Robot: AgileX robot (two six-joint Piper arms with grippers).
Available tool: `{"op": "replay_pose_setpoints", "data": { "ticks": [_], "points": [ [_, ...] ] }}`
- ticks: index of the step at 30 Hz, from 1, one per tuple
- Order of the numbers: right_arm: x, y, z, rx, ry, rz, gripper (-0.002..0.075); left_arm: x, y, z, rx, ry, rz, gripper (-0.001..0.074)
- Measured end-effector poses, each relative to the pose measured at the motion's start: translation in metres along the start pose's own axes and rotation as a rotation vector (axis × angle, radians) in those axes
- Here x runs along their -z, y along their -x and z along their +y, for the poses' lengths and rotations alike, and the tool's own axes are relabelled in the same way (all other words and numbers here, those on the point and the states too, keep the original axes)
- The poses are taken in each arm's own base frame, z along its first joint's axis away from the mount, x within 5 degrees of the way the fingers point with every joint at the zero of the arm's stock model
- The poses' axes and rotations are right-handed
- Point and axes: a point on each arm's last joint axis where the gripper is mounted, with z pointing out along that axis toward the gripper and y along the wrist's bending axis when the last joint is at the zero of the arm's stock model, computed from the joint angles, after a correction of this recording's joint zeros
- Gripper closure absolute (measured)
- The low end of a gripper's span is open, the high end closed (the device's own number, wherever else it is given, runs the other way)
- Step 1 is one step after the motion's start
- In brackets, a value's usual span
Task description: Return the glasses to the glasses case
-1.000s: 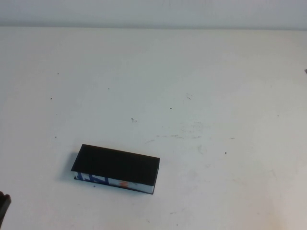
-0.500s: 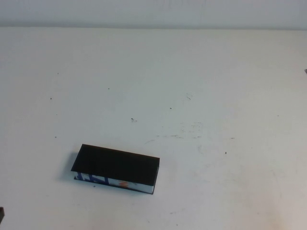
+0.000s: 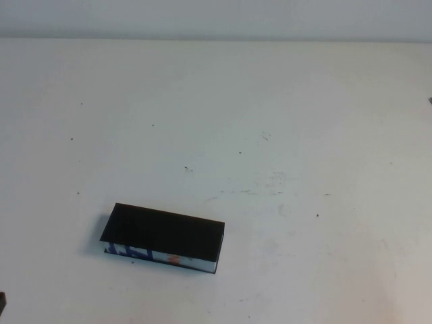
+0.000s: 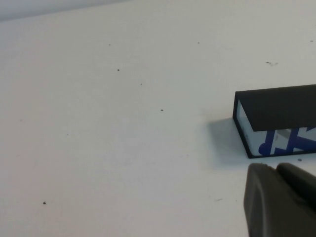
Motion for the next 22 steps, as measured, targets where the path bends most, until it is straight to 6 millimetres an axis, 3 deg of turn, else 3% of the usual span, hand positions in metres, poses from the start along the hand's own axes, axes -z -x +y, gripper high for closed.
{"op": "replay_pose_setpoints", "data": {
  "ticks": [22],
  "points": [
    [0.0, 0.0, 0.0, 0.0, 0.0, 0.0, 0.0739, 0.0006, -0.0013, 0.0092, 0.051, 0.16, 0.017, 0.0735]
  ]
}}
